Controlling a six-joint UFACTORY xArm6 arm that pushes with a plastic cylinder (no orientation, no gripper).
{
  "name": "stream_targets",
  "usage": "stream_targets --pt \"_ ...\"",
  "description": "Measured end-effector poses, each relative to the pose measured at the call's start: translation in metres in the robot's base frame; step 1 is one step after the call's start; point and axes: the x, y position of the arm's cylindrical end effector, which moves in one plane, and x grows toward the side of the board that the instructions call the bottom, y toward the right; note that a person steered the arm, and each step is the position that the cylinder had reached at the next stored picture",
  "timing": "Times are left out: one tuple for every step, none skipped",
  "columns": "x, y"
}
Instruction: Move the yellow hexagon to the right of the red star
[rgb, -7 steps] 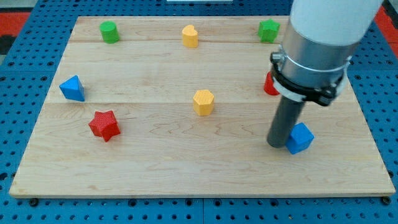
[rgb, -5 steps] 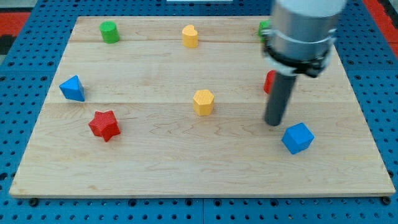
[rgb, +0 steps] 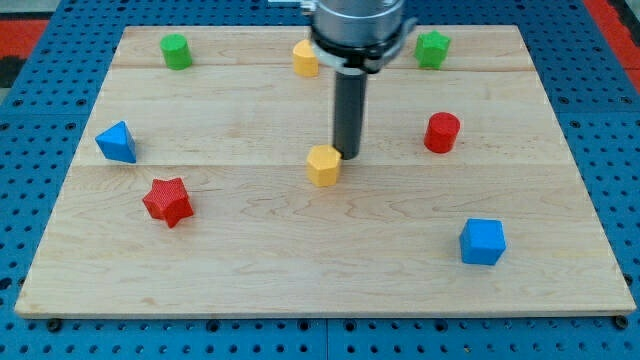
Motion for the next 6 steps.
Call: stream_targets --pt "-0.001 0.0" --pt "-0.01 -0.045" --pt "-0.02 -0.049" --pt "-0.007 -0.031" --pt "0.016 -0.041" --pt "0.02 -0.05"
